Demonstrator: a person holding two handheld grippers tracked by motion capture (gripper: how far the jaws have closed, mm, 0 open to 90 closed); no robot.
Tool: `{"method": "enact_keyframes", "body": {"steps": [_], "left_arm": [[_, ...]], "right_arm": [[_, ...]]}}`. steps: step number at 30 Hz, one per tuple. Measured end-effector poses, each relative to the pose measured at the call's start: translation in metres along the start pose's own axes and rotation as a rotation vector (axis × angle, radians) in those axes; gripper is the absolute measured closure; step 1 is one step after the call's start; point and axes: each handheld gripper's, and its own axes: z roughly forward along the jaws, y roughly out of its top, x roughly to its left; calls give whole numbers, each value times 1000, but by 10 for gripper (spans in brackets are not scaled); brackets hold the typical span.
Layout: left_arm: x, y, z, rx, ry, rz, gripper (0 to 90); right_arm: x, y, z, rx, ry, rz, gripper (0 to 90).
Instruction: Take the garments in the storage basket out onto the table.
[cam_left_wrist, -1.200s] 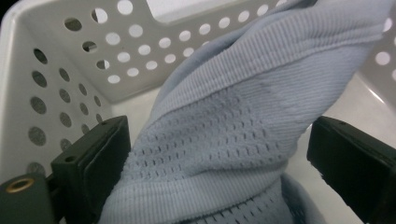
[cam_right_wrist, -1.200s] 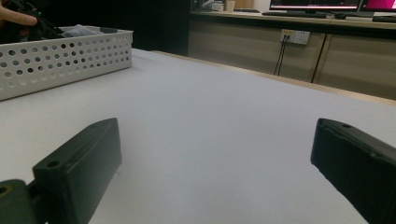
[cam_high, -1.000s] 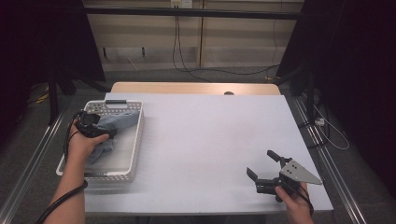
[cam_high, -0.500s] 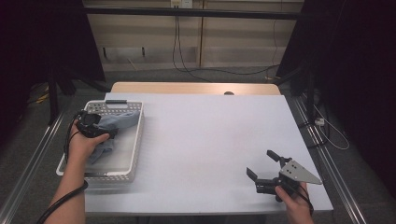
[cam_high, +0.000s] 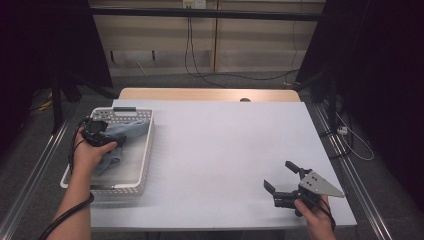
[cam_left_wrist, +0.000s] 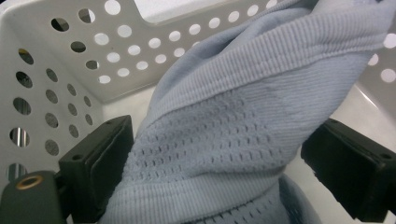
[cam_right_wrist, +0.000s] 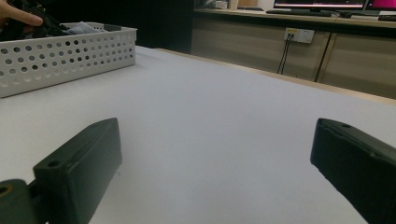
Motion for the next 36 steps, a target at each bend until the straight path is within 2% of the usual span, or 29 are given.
{"method": "enact_keyframes", "body": {"steps": [3, 7, 16, 20, 22, 26, 27, 28, 33, 36], "left_arm": [[0, 1, 1, 0, 1, -11, 103], [1, 3, 1, 2, 1, -2, 103], [5, 3, 6, 31, -12, -8, 128], [4, 3, 9, 56, 8, 14, 151], [3, 2, 11, 59, 1, 18, 173], [3, -3, 15, 67, -17, -9, 204], [4, -4, 16, 65, -24, -36, 221], [4, -4, 16, 65, -24, -36, 236], [7, -7, 17, 82, -46, -108, 283], [6, -8, 18, 82, -39, -110, 293]], "right_arm": [[0, 0, 0, 1, 1, 1, 19], [0, 0, 0, 1, 2, -1, 19], [0, 0, 1, 2, 0, -1, 19], [0, 0, 1, 2, 1, -1, 19], [0, 0, 1, 1, 4, -2, 19], [0, 0, 0, 1, 2, -3, 20], [0, 0, 0, 0, 2, -3, 20], [0, 0, 0, 0, 2, -3, 20], [0, 0, 0, 1, 2, -2, 20], [1, 0, 0, 4, 5, -5, 20]]}}
